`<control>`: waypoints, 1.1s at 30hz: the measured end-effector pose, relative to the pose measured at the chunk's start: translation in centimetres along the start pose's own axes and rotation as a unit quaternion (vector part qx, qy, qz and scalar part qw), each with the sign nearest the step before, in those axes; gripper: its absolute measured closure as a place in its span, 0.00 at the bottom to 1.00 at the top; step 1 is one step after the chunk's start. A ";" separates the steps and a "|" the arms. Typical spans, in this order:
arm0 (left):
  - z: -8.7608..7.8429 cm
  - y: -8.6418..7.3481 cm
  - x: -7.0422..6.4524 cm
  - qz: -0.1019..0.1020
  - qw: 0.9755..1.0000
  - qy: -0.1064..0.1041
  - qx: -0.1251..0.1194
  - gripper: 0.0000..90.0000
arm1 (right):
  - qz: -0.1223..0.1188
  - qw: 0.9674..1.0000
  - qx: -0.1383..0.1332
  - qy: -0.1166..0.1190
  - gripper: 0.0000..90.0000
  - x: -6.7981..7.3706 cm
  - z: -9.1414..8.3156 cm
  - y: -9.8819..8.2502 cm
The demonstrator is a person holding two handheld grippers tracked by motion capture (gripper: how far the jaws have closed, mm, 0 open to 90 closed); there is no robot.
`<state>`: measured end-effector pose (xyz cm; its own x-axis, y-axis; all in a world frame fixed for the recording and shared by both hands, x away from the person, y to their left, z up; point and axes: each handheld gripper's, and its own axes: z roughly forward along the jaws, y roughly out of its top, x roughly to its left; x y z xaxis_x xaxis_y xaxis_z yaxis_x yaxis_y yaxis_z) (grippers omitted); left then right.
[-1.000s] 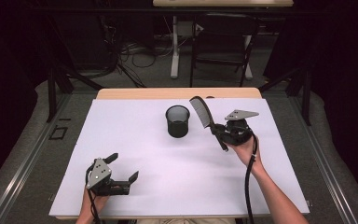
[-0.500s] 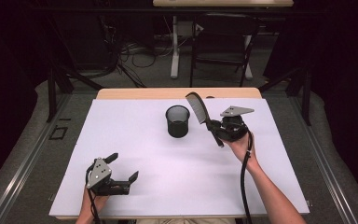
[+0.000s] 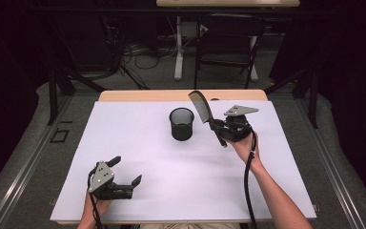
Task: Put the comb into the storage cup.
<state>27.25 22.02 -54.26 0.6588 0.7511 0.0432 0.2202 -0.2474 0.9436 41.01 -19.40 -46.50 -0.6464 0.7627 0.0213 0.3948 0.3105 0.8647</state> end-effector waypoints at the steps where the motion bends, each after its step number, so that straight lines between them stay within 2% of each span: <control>1: 0.0 0.0 0.0 0.001 1.000 0.000 0.000 0.00 | 0.000 1.000 -0.001 -0.001 0.81 0.0 0.0 0.1; 33: 0.0 0.0 -0.1 0.000 1.000 0.001 0.001 0.00 | -0.002 1.000 -0.030 0.001 0.81 0.4 1.5 2.8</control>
<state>27.25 21.94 -54.27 0.6568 0.7528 0.0435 0.2217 -0.2479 0.9431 42.80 -17.41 -44.85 -0.6486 0.7609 0.0192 0.3532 0.2787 0.8931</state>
